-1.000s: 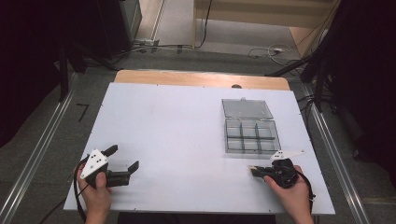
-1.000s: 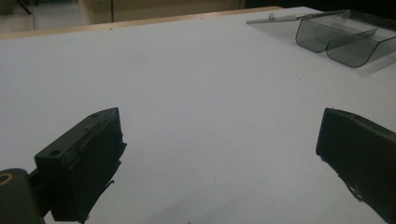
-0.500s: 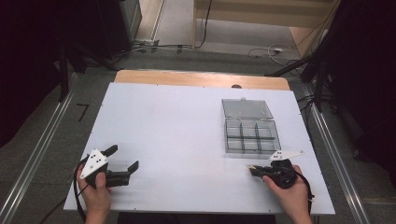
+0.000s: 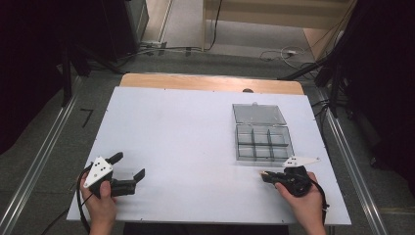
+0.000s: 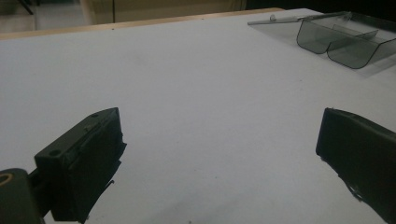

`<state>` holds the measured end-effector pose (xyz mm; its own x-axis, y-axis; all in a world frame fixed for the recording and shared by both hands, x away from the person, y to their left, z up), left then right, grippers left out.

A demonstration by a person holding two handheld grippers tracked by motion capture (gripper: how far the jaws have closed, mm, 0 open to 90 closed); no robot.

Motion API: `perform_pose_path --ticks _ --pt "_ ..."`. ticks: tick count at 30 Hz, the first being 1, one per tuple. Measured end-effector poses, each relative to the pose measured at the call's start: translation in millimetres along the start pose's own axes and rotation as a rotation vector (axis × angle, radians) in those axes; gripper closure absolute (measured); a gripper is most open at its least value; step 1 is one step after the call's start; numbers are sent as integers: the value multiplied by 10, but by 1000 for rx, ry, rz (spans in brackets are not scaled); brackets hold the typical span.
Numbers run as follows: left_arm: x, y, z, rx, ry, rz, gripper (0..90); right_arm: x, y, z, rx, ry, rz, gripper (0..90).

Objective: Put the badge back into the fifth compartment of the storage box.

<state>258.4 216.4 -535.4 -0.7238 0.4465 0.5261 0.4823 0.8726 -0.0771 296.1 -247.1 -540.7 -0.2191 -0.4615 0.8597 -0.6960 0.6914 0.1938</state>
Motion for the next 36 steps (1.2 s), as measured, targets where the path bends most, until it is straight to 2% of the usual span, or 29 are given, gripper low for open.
perform_pose_path --ticks 11,36 --pt "-2 -4 3 -1 3 -1 11 90 -20 -25 -17 -18 4 796" --pt "-17 -11 4 -4 9 -2 11 234 -44 -241 -6 -47 29 796"
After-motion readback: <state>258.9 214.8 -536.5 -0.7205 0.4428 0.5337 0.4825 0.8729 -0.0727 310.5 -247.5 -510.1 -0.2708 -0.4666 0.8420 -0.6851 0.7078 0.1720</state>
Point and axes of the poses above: each handheld gripper's, and its own axes: x roughly backward along the jaws, z roughly out of its underside, y roughly to its left, the point moved 7 cm from there along -x, roughly forward along the jaws, and after that the axes turned 13 degrees about y, right-handed, at the moved point
